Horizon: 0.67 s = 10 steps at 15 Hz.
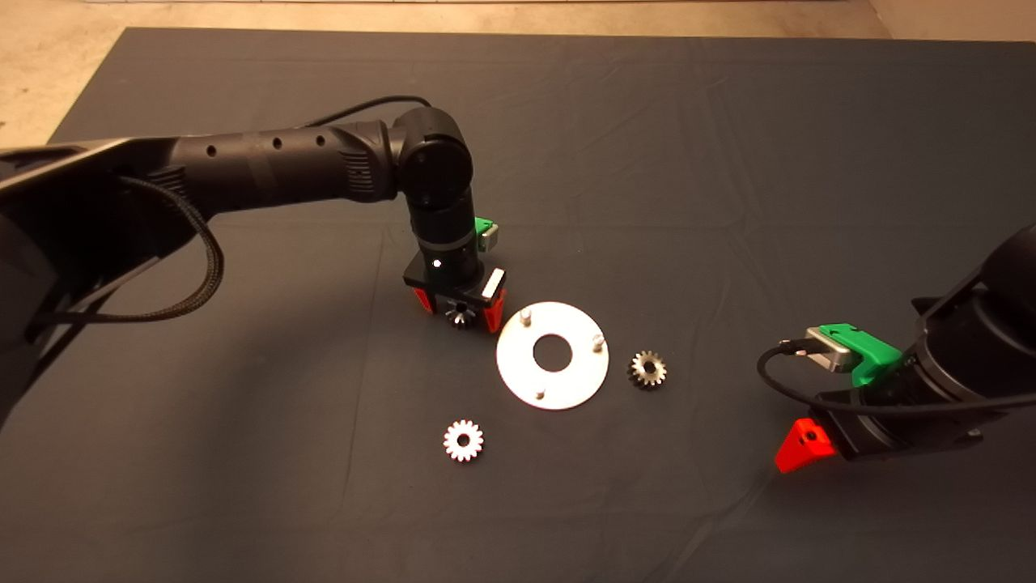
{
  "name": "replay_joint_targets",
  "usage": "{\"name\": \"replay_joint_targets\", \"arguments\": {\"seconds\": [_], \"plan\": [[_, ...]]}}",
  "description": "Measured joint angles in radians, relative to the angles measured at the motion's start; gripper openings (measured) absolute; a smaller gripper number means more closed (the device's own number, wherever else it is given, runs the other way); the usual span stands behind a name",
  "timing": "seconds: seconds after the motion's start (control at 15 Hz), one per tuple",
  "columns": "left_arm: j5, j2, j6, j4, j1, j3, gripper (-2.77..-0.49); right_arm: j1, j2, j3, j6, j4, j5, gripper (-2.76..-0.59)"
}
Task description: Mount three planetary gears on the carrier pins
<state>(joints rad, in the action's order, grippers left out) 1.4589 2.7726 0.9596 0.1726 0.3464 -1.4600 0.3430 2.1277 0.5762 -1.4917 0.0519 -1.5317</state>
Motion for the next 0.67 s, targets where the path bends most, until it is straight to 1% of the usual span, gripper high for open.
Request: {"name": "replay_joint_targets", "arguments": {"seconds": [0.27, 0.4, 0.67], "plan": [[0.0, 0.0, -0.002, 0.0, 0.0, 0.0, -1.03, 0.0, 0.0, -0.001, 0.0, 0.0, 0.0, -0.6], [0.0, 0.0, -0.02, 0.0, 0.0, 0.0, -1.03, 0.0, 0.0, -0.001, 0.0, 0.0, 0.0, -0.6], [0.0, 0.0, -0.02, 0.0, 0.0, 0.0, -1.03, 0.0, 0.0, -0.001, 0.0, 0.0, 0.0, -0.6]]}}
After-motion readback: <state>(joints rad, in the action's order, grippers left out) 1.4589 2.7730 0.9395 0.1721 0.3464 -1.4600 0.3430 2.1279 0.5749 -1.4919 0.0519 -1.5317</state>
